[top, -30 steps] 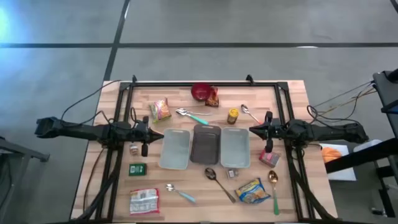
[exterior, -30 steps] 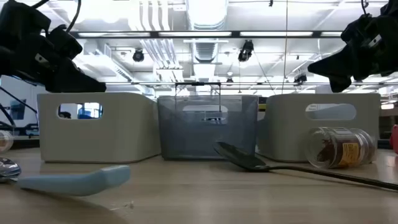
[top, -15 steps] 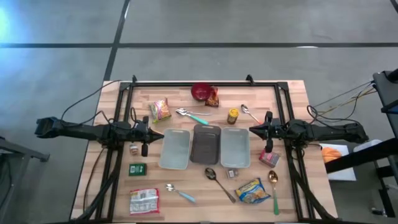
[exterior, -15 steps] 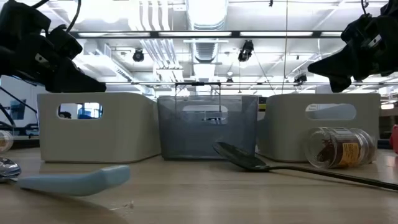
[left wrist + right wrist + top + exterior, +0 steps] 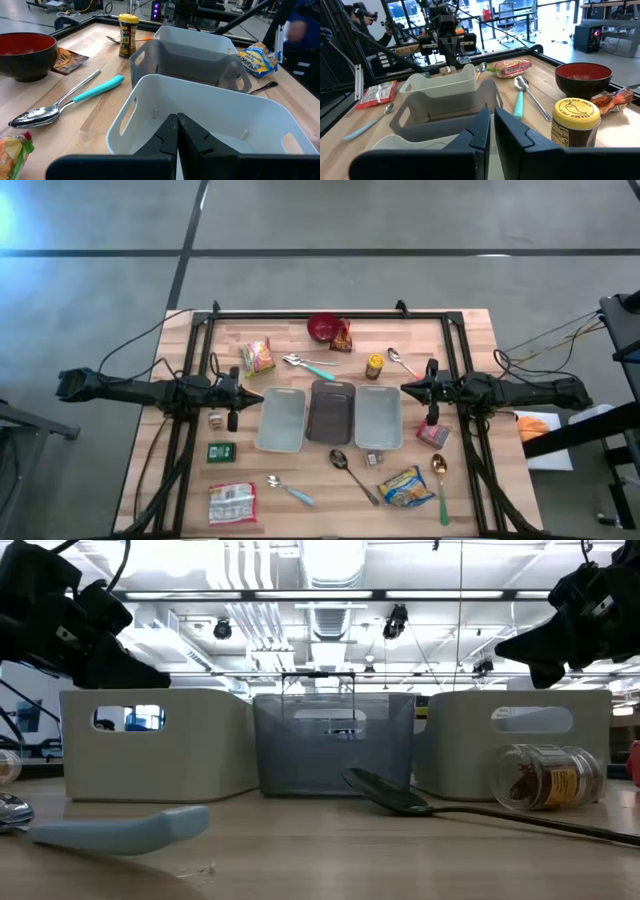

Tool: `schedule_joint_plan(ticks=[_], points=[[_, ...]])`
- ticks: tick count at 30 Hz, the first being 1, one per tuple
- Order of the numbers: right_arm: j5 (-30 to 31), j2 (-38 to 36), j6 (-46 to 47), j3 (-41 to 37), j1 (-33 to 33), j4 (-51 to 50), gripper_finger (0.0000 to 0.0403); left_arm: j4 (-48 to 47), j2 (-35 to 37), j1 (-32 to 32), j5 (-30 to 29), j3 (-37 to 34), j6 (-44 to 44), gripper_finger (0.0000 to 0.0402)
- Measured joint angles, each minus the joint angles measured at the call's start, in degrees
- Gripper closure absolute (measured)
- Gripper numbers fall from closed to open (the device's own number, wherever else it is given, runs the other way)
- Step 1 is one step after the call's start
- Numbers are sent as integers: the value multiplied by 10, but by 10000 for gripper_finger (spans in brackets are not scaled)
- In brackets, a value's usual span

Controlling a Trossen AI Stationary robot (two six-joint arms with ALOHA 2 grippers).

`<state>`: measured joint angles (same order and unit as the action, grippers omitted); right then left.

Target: Pick & Place Food Item

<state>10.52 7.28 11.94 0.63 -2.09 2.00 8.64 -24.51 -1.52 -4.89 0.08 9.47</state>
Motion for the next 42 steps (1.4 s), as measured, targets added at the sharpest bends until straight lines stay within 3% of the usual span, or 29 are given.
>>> schedule_joint_plan(ticks=[26, 35, 42], points=[[0, 0, 0, 0, 0, 1, 378, 0, 0, 0, 0, 0, 0, 394], [13, 0, -85, 0, 0, 169, 378, 0, 0, 0, 0, 0, 0, 394], [12, 0, -39, 0, 0, 193, 378, 0, 0, 0, 0, 0, 0, 394]])
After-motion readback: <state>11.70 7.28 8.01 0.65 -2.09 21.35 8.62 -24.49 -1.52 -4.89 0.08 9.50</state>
